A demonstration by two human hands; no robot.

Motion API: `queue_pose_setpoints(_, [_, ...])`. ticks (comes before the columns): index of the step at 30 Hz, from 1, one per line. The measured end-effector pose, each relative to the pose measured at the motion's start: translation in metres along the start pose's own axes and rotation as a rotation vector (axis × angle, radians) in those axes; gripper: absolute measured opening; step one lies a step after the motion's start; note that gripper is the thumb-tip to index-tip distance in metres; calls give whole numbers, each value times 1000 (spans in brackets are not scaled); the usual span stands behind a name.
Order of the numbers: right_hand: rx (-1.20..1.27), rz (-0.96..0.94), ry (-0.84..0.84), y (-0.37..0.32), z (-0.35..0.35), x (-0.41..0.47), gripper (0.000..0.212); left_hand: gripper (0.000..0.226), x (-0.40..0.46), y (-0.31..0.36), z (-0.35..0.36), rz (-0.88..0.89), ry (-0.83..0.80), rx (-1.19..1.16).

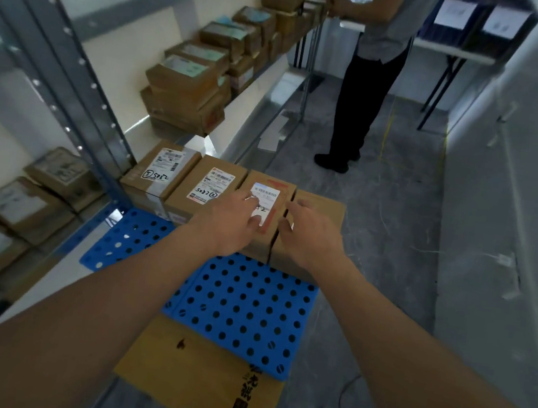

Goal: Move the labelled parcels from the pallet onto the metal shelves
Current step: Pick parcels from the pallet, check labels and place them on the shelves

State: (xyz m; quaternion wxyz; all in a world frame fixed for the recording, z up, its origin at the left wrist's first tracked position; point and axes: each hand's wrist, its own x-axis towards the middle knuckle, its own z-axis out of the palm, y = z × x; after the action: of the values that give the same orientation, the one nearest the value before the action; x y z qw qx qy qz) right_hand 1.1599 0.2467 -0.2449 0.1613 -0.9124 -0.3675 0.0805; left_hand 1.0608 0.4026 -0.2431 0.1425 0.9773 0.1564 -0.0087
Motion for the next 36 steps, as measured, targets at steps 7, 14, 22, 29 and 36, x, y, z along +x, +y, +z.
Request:
queue_pose_setpoints(7, [-39, -49, 23, -61, -10, -28, 41, 30, -55, -26, -32, -1, 43, 15])
queue_pose_setpoints(14, [-42, -148, 56, -137, -21, -70, 46, 40, -134, -67, -69, -35, 110, 59])
queue_pose_setpoints(22, [-54, -345, 58, -215, -19, -98, 41, 52, -216, -104, -97, -160, 148, 56])
queue_pose_setpoints(29, [-16, -574, 10, -271, 9, -100, 41, 49, -286, -130, -106, -392, 171, 40])
queue_pose_setpoints(36, [52, -834, -143, -320, 29, -110, 54, 61, -352, -128, -110, -683, 148, 83])
